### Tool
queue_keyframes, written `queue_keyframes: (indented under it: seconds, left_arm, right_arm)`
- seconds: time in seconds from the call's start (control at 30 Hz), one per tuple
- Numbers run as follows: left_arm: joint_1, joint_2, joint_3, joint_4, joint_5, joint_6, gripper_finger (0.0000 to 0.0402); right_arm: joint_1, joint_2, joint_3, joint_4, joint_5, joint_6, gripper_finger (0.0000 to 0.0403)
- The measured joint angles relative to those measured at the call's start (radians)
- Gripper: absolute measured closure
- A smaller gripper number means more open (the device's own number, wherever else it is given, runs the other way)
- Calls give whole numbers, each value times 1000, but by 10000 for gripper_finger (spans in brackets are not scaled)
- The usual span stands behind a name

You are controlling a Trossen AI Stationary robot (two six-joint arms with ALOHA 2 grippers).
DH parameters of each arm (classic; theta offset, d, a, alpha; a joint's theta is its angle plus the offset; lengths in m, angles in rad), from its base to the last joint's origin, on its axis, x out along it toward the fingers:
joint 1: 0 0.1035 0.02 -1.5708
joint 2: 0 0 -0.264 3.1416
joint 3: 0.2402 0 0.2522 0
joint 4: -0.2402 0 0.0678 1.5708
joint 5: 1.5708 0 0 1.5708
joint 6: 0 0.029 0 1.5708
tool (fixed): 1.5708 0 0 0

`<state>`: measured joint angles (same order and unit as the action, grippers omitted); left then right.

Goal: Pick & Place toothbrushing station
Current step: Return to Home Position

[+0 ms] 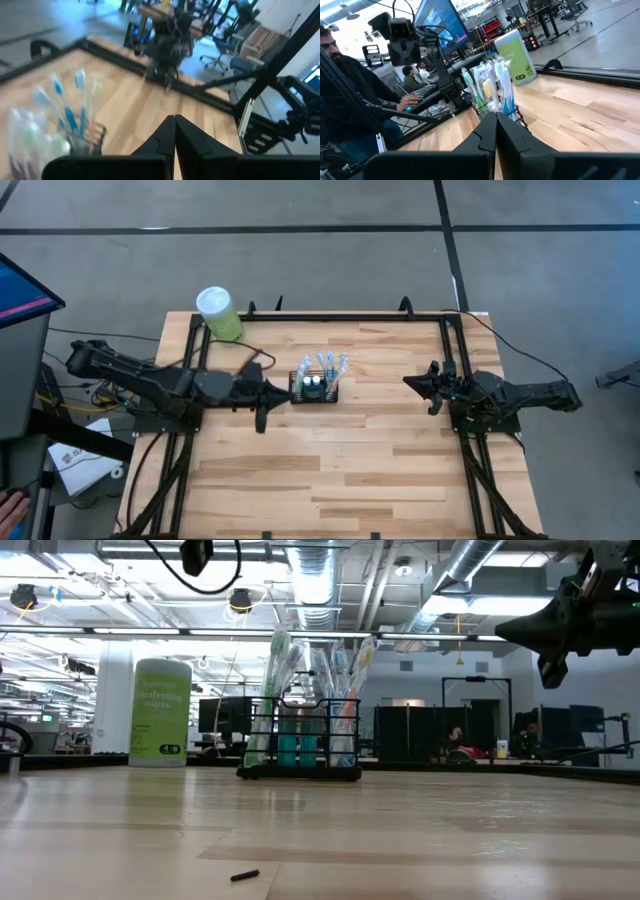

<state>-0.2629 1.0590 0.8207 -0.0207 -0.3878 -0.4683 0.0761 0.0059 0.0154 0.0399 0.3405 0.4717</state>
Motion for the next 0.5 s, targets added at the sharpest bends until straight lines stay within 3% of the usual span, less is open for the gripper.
queue_keyframes:
  seconds: [0.5]
  left_arm:
    - [146,-116,0,-15,138,108,401]
  right_arm:
    - [0,0,0,-1,0,0,403]
